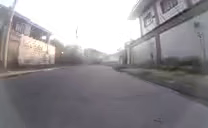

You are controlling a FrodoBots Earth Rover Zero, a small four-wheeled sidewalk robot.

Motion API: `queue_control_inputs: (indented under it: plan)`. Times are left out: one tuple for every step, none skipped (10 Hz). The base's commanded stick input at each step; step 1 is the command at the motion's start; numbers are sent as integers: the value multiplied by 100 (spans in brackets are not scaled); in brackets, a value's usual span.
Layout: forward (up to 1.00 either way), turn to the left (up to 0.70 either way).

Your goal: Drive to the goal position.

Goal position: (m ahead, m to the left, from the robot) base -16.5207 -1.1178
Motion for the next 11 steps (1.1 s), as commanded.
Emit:
queue_control_inputs:
  plan:
    - [100, 1]
    - [100, 1]
    - [100, 1]
    - [100, 1]
    - [100, 1]
    - [100, 1]
    - [100, 1]
    - [100, 1]
    - [100, 1]
    - [100, -10]
    - [100, -39]
